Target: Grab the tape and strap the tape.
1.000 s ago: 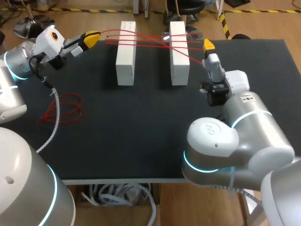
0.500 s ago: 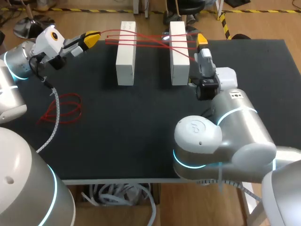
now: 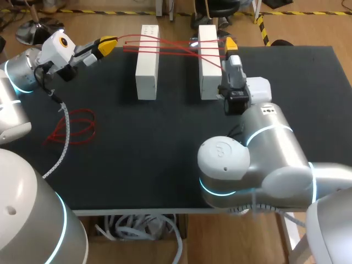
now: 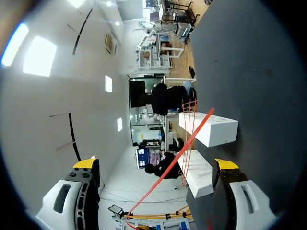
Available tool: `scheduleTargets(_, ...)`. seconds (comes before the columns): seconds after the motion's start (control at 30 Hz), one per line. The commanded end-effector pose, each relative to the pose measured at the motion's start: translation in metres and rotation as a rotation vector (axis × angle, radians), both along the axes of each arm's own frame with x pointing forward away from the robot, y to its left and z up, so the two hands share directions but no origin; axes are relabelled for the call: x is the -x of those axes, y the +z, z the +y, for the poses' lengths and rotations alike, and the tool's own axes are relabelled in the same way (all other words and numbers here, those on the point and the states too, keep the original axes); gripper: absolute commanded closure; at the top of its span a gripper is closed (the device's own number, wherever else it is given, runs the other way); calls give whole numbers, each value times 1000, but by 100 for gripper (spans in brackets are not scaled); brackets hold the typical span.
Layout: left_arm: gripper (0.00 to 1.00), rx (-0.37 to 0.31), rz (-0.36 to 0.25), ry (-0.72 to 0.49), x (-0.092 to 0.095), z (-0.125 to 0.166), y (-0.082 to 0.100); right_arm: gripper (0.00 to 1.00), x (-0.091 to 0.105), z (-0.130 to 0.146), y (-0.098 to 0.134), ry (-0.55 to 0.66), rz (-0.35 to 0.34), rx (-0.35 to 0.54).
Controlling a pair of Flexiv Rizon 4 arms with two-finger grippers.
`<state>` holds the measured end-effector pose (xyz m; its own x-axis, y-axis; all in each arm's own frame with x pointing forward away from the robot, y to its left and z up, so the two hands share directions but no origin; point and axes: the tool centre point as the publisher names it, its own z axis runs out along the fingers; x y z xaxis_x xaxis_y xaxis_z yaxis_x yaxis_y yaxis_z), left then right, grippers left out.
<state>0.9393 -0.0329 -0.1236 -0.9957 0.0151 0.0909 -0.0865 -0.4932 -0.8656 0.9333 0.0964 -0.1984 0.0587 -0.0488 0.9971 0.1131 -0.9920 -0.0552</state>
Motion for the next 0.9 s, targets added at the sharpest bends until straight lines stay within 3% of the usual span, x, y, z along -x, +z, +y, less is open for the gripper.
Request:
scheduleTargets(0.03, 100, 0, 0, 3, 1, 0, 0, 0, 0, -6, 1, 16, 2, 0)
scheduleTargets(0.57, 100, 0, 0, 3, 1, 0, 0, 0, 0, -6, 1, 16, 2, 0)
scheduleTargets(0.9, 100, 0, 0, 3, 1, 0, 0, 0, 8, -5, 4, -56, 29, -150)
